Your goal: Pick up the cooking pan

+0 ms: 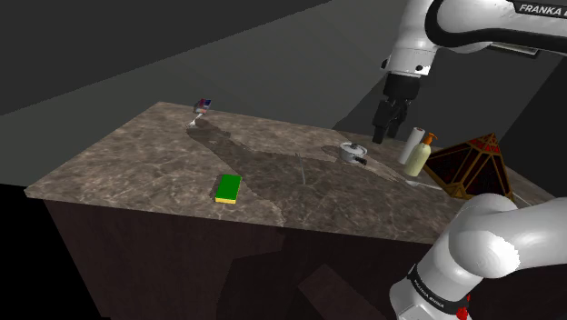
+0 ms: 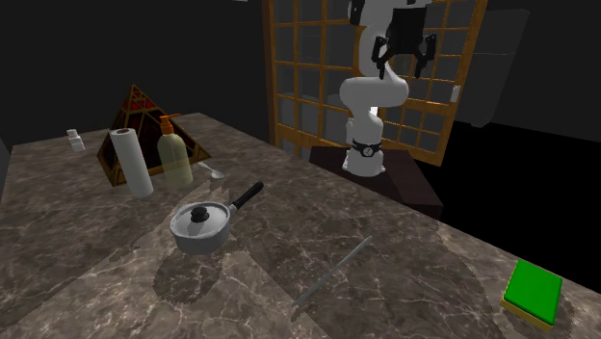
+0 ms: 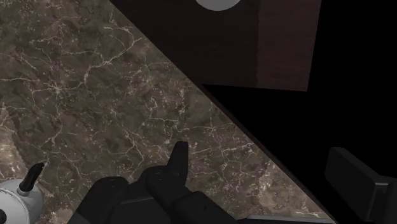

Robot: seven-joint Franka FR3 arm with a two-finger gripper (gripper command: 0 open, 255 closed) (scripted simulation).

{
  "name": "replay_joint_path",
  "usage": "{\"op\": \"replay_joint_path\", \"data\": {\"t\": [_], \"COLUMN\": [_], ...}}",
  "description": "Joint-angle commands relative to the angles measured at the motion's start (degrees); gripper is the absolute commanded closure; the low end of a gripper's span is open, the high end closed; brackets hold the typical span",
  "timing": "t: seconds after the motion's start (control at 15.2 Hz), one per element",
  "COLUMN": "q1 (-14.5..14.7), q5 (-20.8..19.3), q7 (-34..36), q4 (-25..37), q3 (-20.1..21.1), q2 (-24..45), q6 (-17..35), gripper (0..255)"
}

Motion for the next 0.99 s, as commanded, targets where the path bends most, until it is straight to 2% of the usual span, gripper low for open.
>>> {"op": "replay_joint_path", "data": {"t": [0.0, 0.46, 0.92], "q1": [0.0, -3.85, -7.37], "q5": [0.0, -3.36, -5.85], "q7": [0.0, 0.65, 1.6], "q4": [0.0, -0.08, 2.8], "q3": [0.0, -3.08, -6.39], "q2": [0.0, 10.32, 22.06], "q6": [0.0, 10.2, 19.06], "gripper": [0, 0, 0]}}
